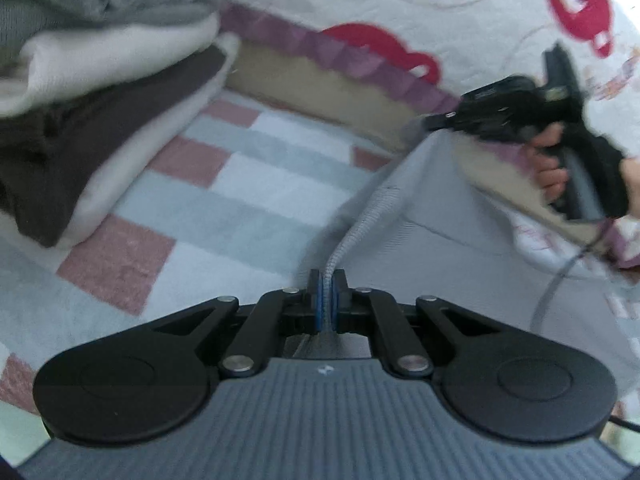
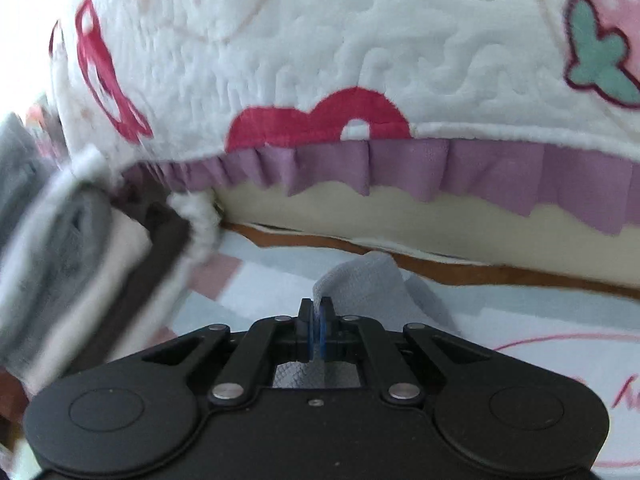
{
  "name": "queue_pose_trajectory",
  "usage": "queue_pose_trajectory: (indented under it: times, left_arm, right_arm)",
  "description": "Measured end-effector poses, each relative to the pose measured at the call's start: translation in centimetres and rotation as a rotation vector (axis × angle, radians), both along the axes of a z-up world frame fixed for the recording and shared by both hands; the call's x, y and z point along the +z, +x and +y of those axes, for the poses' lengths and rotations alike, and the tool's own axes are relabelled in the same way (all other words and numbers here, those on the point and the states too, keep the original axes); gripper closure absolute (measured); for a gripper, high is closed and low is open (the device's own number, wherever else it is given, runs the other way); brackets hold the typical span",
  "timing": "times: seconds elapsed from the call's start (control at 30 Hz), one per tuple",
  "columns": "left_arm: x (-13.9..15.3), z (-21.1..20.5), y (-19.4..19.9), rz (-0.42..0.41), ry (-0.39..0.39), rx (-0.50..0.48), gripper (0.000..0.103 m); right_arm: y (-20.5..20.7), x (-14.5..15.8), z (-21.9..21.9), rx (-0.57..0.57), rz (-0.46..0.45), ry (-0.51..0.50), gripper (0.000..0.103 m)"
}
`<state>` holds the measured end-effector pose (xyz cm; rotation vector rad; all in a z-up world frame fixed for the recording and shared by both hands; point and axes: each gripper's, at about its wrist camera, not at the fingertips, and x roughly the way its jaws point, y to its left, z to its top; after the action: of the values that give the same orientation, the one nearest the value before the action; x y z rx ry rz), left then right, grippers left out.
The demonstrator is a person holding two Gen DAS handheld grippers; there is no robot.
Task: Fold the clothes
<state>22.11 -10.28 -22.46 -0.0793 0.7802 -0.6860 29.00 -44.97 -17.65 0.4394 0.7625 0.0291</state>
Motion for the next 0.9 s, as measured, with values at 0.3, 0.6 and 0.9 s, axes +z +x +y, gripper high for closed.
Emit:
queue_pose_trajectory:
  times: [0.3, 0.6, 0.9]
  left_arm:
    - [0.6, 0.1, -0.5, -0.036, 0.171, 0.021, 0.074]
    - [2.9, 1.5, 0.8, -0.037, 0.046, -0.013, 0.074]
    - [4.8, -8.5, 4.6, -0.066, 0.170, -0.273, 0.061]
  right_arm:
    - [1.8, -0.1, -0.3, -0.041, 0.022, 0.051, 0.063]
    - [-4.6, 0.6, -7.4, -0.119, 0.147, 0.100, 0.050]
    - [-7.1, -5.2, -6.4, 0.008, 0.268, 0.355, 0.049]
